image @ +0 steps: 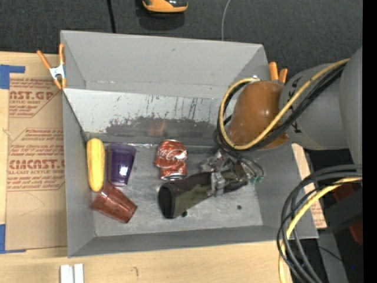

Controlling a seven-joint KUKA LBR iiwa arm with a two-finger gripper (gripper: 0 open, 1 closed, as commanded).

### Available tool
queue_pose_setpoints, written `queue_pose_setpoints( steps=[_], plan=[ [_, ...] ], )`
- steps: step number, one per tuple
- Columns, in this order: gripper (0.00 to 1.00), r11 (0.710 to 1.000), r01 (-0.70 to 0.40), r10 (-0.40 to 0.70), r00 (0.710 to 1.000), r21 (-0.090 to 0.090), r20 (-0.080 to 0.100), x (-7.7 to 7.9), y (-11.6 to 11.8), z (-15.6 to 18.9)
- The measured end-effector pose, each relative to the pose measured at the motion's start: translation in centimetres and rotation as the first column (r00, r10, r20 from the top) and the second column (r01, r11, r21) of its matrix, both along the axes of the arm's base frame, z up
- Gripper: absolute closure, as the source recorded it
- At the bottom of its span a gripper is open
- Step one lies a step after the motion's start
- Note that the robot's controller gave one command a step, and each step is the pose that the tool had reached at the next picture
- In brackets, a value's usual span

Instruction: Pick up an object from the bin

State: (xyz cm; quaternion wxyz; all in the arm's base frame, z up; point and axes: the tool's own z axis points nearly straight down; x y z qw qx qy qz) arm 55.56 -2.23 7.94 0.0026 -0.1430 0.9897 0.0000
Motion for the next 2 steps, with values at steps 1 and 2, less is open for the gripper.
queue_pose_setpoints(
  steps=[1, 2],
  plan=[
    [1.00, 1.000, 0.000, 0.000, 1.000, 0.000, -0.002, -0.05, 0.00, 0.68],
    [1.00, 1.000, 0.000, 0.000, 1.000, 0.000, -0.007, -0.15, 0.01, 1.45]
  ],
)
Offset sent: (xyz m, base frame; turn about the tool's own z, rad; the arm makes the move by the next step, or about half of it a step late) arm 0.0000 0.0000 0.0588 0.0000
